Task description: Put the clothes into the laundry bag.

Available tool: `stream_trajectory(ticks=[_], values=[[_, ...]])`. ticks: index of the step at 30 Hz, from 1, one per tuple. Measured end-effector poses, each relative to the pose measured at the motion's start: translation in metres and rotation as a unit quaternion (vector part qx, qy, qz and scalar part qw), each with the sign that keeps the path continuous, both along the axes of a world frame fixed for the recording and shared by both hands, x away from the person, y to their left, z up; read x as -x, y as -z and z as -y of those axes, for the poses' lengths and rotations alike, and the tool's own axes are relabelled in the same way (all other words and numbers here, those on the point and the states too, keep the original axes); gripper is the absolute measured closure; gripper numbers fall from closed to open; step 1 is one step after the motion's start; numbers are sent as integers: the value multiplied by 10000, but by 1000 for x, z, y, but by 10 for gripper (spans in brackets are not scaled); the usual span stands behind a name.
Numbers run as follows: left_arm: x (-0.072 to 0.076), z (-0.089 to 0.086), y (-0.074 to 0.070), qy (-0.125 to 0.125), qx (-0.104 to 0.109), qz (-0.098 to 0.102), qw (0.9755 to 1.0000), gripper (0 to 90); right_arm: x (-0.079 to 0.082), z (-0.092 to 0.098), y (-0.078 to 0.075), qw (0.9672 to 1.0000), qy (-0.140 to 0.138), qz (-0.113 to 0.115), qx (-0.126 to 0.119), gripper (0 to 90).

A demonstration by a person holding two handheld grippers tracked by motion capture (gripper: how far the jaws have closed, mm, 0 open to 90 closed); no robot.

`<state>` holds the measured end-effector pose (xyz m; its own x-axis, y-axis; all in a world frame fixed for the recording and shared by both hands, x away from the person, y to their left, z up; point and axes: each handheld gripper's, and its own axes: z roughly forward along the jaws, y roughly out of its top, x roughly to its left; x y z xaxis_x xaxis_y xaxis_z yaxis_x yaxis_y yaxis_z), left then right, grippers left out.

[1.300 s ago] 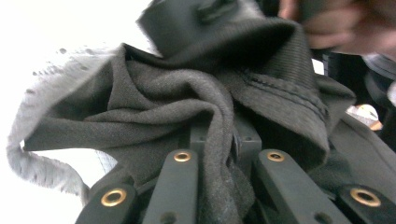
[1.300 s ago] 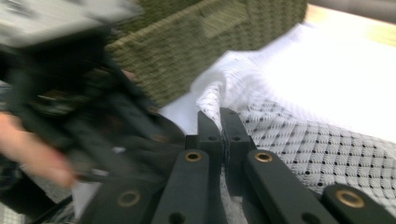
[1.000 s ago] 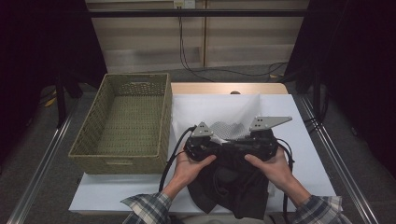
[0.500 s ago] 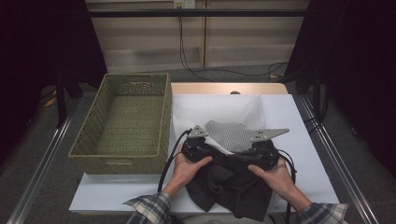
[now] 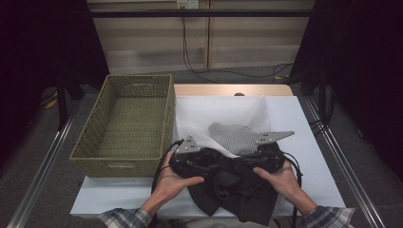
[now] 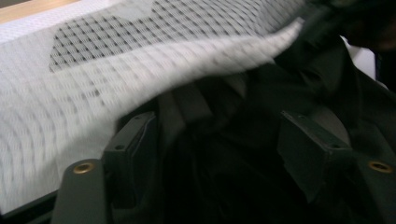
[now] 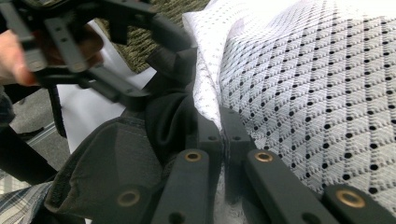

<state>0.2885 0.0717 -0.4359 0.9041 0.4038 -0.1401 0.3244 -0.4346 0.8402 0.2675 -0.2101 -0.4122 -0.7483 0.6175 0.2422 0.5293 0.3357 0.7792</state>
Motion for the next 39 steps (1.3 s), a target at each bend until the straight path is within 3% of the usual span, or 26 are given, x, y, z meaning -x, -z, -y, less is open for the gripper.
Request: stream_trajectory(ticks=[3, 4, 5, 7, 12, 14, 16, 21, 22, 24, 25, 28, 30, 34, 39], values=[[1, -4, 12, 122, -86, -136, 9998, 221, -2, 1, 2, 10000, 3, -30, -6, 893], [1, -3, 14, 262, 67, -323, 9991, 196, -3, 1, 3, 10000, 5, -48, 0, 893], [2, -1, 13, 320, 134, -357, 9988, 200, -3, 1, 3, 10000, 8, -47, 6, 893], [7, 8, 9, 442, 272, -311, 9982, 190, -3, 1, 4, 10000, 0, -56, -6, 892], [16, 30, 10, 605, 27, -91, 9981, 151, -3, 1, 4, 10000, -17, -64, 0, 892], [13, 36, 12, 611, 96, -184, 9979, 138, -3, 0, 4, 10000, -17, -67, 3, 892], [12, 43, 13, 628, 44, -95, 9980, 142, -3, 0, 4, 10000, -19, -77, 6, 892], [6, 67, 25, 661, -83, -199, 9976, 133, -4, -2, 4, 9999, -39, -110, 29, 892], [5, 71, 26, 689, -214, -134, 9973, 145, -3, -3, 4, 9999, -36, -102, 41, 891], [4, 78, 31, 649, -242, -232, 9973, 194, -2, -3, 4, 9999, -16, -110, 75, 891], [3, 79, 33, 614, -351, -228, 9972, 275, -3, -2, 5, 9999, -11, -124, 77, 892], [0, 80, 34, 548, -417, -155, 9975, 486, -3, -2, 5, 9999, -27, -135, 58, 891], [-4, 76, 32, 565, -405, -253, 9973, 592, -2, -3, 3, 9999, -33, -135, 9, 892], [-7, 78, 27, 433, -316, -212, 9983, 655, -1, -4, -7, 9999, -87, -48, -85, 892], [-14, 79, 13, 135, -34, -101, 9999, 675, 0, -5, -24, 9996, -70, 81, -252, 892]])
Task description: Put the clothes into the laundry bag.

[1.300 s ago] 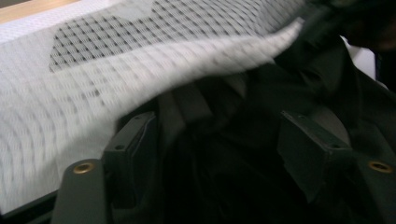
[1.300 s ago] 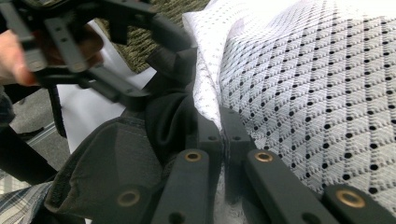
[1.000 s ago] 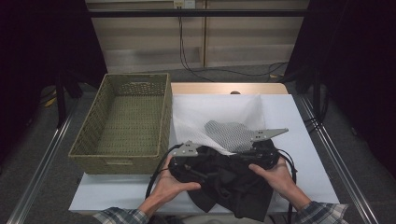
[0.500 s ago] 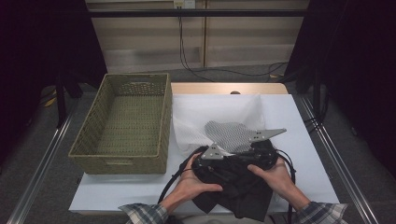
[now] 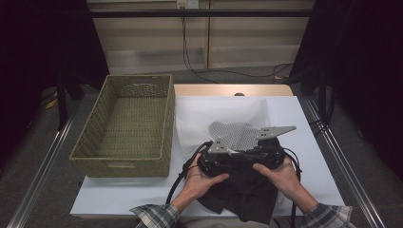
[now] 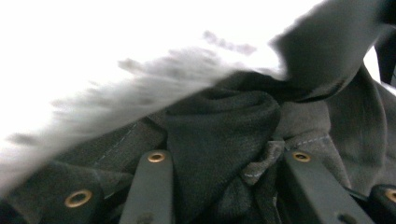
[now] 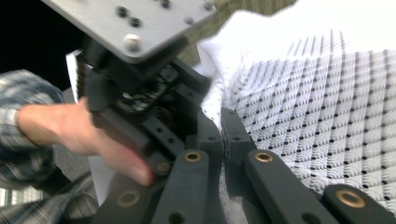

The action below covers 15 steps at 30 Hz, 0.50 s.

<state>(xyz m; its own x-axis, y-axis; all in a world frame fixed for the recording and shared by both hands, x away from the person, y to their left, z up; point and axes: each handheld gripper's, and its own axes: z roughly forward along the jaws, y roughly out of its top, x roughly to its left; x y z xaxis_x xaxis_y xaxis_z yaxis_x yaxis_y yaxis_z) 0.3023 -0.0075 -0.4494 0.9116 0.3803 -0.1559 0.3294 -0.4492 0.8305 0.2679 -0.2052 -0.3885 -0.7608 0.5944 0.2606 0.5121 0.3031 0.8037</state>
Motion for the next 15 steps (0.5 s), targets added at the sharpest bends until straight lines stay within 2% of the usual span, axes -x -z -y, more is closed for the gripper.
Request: stream_trajectory(ticks=[4, 6, 7, 8, 10, 12, 15], values=[[-15, 0, -6, -349, 135, 57, 9993, 681, 5, -4, -16, 9998, -91, 162, -97, 892], [-20, 2, -12, -508, 215, 184, 9983, 683, 7, -5, -19, 9997, -132, 202, -106, 891], [-22, 4, -15, -548, 321, 139, 9979, 682, 7, -5, -19, 9995, -164, 188, -184, 892], [-23, 6, -17, -604, 369, 212, 9973, 682, 7, -4, -19, 9992, -211, 161, -294, 892], [-25, 7, -14, -600, 318, 225, 9974, 681, 6, -1, -18, 9992, -142, 176, -321, 892], [-26, 8, -5, -617, 101, 317, 9975, 677, 3, 5, -14, 9994, -91, 108, -303, 892], [-29, 8, 10, -560, -48, 172, 9983, 652, -2, 10, 2, 9998, -33, -98, -172, 892]])
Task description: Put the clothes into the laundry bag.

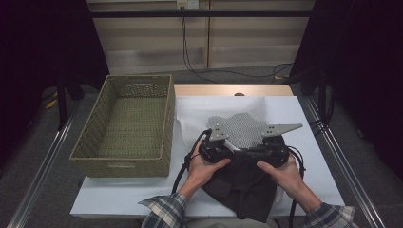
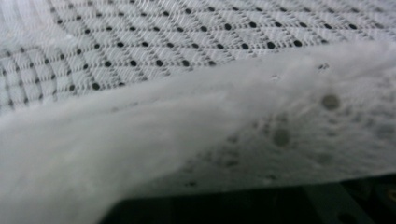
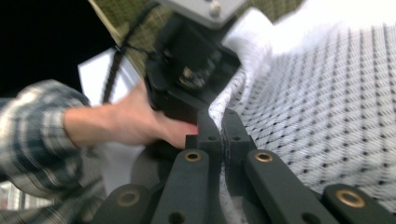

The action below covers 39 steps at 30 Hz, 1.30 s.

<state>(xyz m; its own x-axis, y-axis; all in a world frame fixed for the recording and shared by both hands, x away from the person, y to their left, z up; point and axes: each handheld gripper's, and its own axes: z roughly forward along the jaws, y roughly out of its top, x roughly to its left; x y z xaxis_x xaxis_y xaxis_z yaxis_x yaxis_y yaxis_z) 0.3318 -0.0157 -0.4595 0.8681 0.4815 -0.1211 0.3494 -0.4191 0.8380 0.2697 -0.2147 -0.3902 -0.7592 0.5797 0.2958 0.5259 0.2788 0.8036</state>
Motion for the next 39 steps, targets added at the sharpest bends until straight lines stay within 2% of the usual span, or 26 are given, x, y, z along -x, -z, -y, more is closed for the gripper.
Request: stream_trajectory(ticks=[2, 4, 6, 8, 12, 13, 16, 18, 19, 20, 24, 25, 26, 27, 29, 30, 31, 33, 35, 38, 39], values=[[0, -5, 5, 17, 100, -85, 9999, 621, -3, 2, 11, 9999, 50, -139, 90, 892], [3, -9, 5, 79, 94, -147, 9998, 572, -4, 4, 18, 9996, 75, -187, 195, 892], [8, -13, 0, 232, -37, -125, 9996, 508, -5, 6, 23, 9993, 100, -229, 276, 892], [14, -17, -6, 340, -29, -92, 9994, 457, -6, 8, 26, 9990, 148, -236, 338, 892], [25, -35, -18, 440, 141, 47, 9989, 396, -8, 11, 27, 9991, 192, -214, 310, 891], [28, -41, -20, 440, 113, 108, 9989, 393, -7, 11, 26, 9991, 191, -202, 322, 891], [33, -58, -25, 465, 201, 218, 9985, 356, -7, 11, 26, 9990, 183, -191, 363, 891], [37, -66, -30, 335, 83, 360, 9988, 297, -7, 11, 26, 9990, 181, -189, 369, 890], [40, -70, -32, 350, 101, 439, 9984, 252, -7, 10, 26, 9989, 177, -188, 383, 890], [42, -73, -32, 457, 171, 422, 9979, 242, -6, 10, 26, 9989, 163, -183, 412, 890], [49, -85, -27, 513, -37, 360, 9980, 177, -5, 9, 25, 9989, 125, -178, 413, 890], [50, -89, -24, 445, -111, 365, 9983, 166, -5, 9, 25, 9989, 122, -179, 408, 890], [49, -91, -21, 434, -87, 316, 9985, 155, -5, 9, 25, 9989, 124, -180, 405, 890], [49, -93, -18, 313, -173, 320, 9988, 158, -5, 9, 25, 9989, 121, -185, 413, 890], [48, -92, -14, 296, -224, 309, 9988, 160, -5, 8, 25, 9989, 105, -183, 416, 889], [49, -90, -13, 228, -296, 436, 9983, 166, -4, 8, 25, 9989, 113, -188, 421, 889], [49, -87, -11, 241, -307, 440, 9983, 159, -4, 7, 25, 9989, 100, -175, 428, 890], [44, -82, -5, 275, -351, 334, 9984, 148, -4, 6, 26, 9988, 78, -181, 440, 889], [38, -79, 3, 438, -519, -34, 9977, 107, -4, 6, 26, 9989, 73, -183, 434, 889], [38, -73, 13, 585, -731, -203, 9954, 74, -4, 6, 25, 9989, 50, -175, 440, 889], [39, -71, 15, 648, -729, -211, 9950, 55, -4, 6, 25, 9989, 49, -180, 435, 889]])
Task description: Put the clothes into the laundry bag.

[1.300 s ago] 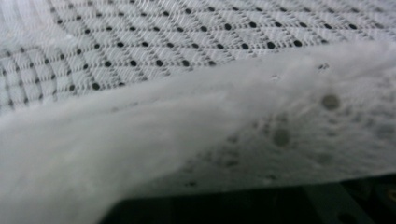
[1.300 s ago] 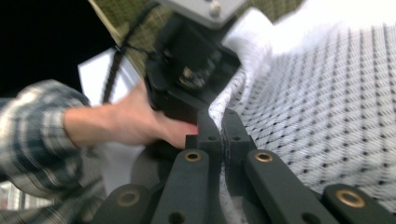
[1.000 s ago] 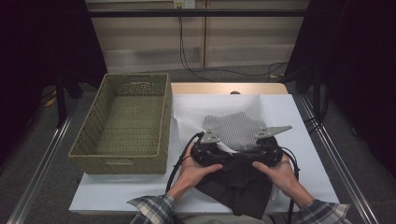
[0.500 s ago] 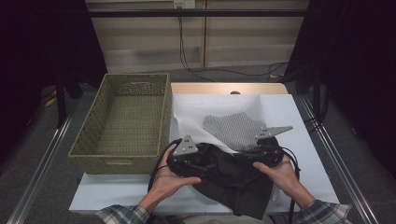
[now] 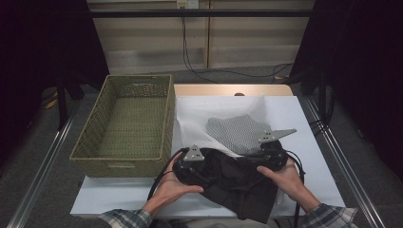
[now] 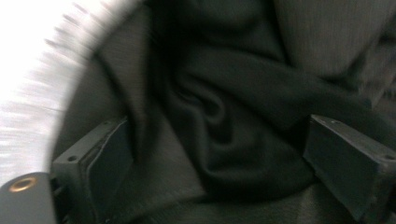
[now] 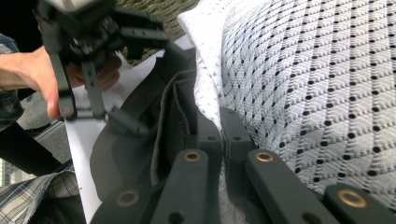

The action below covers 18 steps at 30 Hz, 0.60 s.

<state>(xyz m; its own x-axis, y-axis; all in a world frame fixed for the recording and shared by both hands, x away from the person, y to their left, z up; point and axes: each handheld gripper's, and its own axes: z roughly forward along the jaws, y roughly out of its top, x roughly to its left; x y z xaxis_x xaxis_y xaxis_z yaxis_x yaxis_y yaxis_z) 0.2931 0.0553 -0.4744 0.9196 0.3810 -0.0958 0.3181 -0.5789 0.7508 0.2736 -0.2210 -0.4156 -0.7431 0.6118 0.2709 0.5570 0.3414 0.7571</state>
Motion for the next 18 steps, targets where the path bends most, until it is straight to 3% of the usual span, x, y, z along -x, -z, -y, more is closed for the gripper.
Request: stream_trajectory(ticks=[2, 4, 6, 8, 9, 11, 13, 16, 17, 18], values=[[1, 2, 1, 178, -72, -237, 9995, 47, 0, 0, 0, 10000, 15, 4, 7, 889], [4, 2, 6, 304, -30, -326, 9990, 46, 0, 0, 0, 10000, 7, 14, 16, 888], [10, 2, 7, 398, -118, -287, 9987, 46, 0, -1, 1, 10000, 12, 6, 54, 888], [12, 3, 5, 546, -337, -168, 9978, 56, 0, -2, 3, 10000, -17, -6, 66, 888], [15, 4, 6, 429, -287, -127, 9986, 67, 0, -2, 3, 10000, -29, -10, 72, 888], [15, 3, 4, 448, -399, 89, 9982, 183, 0, -3, 3, 10000, -33, -25, 78, 888], [11, 2, 6, 305, -194, 101, 9993, 355, 0, -4, 4, 10000, -30, -36, 82, 887], [10, 3, 5, 208, -296, 182, 9992, 465, 0, -6, 5, 9999, -43, -54, 92, 887], [10, 4, 6, 203, -239, 177, 9994, 501, 0, -6, 5, 9999, -51, -63, 90, 887], [10, 5, 4, 172, -343, 192, 9991, 539, 0, -7, 5, 9999, -62, -60, 100, 887]])
